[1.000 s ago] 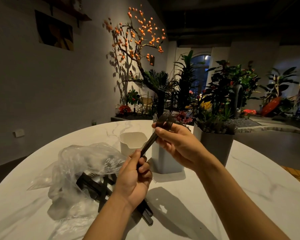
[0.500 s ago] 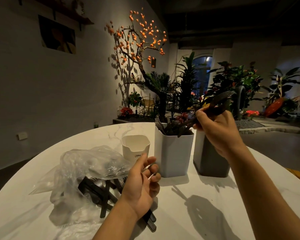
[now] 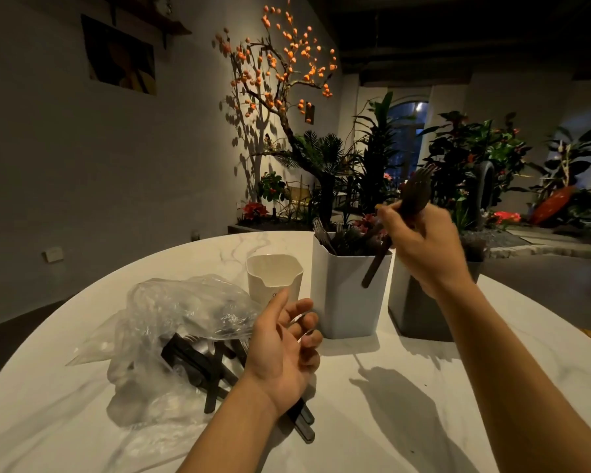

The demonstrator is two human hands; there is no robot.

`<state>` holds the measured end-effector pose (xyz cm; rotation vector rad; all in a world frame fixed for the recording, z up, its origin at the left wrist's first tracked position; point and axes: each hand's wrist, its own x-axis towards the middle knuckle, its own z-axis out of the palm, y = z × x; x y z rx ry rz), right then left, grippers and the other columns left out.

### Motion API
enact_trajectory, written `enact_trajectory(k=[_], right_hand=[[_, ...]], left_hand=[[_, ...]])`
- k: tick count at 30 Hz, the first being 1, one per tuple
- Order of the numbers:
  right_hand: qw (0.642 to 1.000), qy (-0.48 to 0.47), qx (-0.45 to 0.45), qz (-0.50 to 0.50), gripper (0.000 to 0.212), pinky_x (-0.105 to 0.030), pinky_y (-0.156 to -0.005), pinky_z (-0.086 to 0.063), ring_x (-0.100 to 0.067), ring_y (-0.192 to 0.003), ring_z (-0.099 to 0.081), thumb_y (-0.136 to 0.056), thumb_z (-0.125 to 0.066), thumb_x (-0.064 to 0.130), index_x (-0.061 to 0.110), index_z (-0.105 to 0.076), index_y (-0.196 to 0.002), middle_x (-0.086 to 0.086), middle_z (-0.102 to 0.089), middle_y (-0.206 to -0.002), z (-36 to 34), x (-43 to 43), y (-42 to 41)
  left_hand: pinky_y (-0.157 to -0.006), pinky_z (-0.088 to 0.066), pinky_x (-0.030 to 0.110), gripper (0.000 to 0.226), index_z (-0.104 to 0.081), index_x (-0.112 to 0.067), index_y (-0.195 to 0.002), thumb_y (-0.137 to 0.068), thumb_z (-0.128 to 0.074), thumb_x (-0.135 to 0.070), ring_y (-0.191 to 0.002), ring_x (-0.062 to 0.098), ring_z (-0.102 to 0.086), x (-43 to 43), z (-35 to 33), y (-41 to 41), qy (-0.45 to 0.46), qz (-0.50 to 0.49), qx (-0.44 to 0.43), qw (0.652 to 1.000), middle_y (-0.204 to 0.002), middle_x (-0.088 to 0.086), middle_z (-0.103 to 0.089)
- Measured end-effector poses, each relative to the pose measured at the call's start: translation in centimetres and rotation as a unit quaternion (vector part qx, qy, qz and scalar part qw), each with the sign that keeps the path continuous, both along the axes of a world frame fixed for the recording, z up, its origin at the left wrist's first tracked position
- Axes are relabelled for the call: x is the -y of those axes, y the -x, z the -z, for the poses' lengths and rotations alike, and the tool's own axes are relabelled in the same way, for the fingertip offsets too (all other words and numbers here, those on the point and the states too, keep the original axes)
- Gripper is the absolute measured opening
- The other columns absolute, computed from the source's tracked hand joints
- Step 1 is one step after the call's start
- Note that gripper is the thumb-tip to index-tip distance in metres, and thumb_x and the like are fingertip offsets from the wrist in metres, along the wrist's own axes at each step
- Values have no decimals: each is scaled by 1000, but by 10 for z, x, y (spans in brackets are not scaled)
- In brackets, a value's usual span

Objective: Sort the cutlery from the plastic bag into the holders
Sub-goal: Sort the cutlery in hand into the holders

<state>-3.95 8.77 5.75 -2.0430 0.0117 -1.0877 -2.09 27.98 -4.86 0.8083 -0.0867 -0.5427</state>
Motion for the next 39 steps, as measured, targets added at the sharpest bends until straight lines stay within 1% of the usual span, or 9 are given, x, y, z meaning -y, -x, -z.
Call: enact_trajectory(k=[4,7,14,17,21,28,34,37,39], right_hand=[[993,-41,110,27,18,-51,-79,-60,-20,-84,-72,-100,-58,42,30,-63,-87,-3,-72,-86,1,2,-5],[987,-34,154,35,28,-49,-71,-60,-22,-78,-72,-101,-56,43,17,-65,-96,-5,-70,-86,5,1,-14],[994,54,90,36,28,-26,-66,-53,-14,-73,-62,-103,-52,33,7,-62,-103,-8,-65,-86,38,1,-34],[987,19,160,24,25,-17,-56,-44,-8,-64,-53,-105,-50,30,7,-56,-97,-1,-58,-78,22,-4,-26],[969,8,246,33,16,-9,-59,-39,2,-63,-49,-107,-47,24,13,-52,-97,12,-49,-74,-3,-12,-12],[989,-10,148,21,17,-18,-56,-56,-7,-62,-71,-102,-54,37,24,-56,-91,5,-67,-76,6,-9,-15],[993,59,99,38,29,-19,-62,-55,-2,-64,-71,-100,-58,35,13,-71,-85,5,-72,-75,13,3,-19],[989,126,33,65,43,-9,-57,-46,6,-57,-62,-99,-58,37,23,-62,-58,10,-63,-64,19,5,-23],[989,127,38,63,43,-5,-56,-43,10,-60,-60,-100,-58,33,26,-55,-57,12,-59,-63,18,2,-23]], left_hand=[[-50,-23,25,41,-65,-12,-103,-96,-53,-50,-56,10,-37,1,0,0,0,3,-2,1000,-71,0,-56],[-51,-23,25,41,-65,-12,-103,-96,-52,-50,-56,10,-37,1,-1,1,-1,3,-5,1000,-71,0,-56],[-49,-22,24,44,-64,-10,-103,-95,-52,-52,-56,11,-36,2,4,-3,11,6,-7,1000,-72,1,-54],[-49,-23,24,46,-65,-9,-106,-94,-53,-52,-56,11,-37,2,3,-3,7,4,-9,1000,-72,2,-55],[-47,-20,23,47,-66,-9,-106,-94,-54,-53,-55,11,-34,3,3,-3,16,8,-20,1000,-72,2,-55],[-47,-21,23,48,-65,-9,-107,-93,-55,-54,-56,11,-33,1,2,-1,15,7,-22,1000,-73,2,-55],[-44,-23,22,49,-66,-9,-106,-92,-54,-55,-56,12,-35,1,2,-2,11,8,-21,1000,-71,2,-55],[-45,-24,23,50,-66,-9,-107,-92,-55,-55,-56,12,-35,1,2,-2,10,7,-18,1000,-71,2,-55],[-45,-24,23,50,-66,-9,-107,-92,-55,-55,-55,11,-35,1,2,-2,9,8,-16,1000,-71,2,-55]])
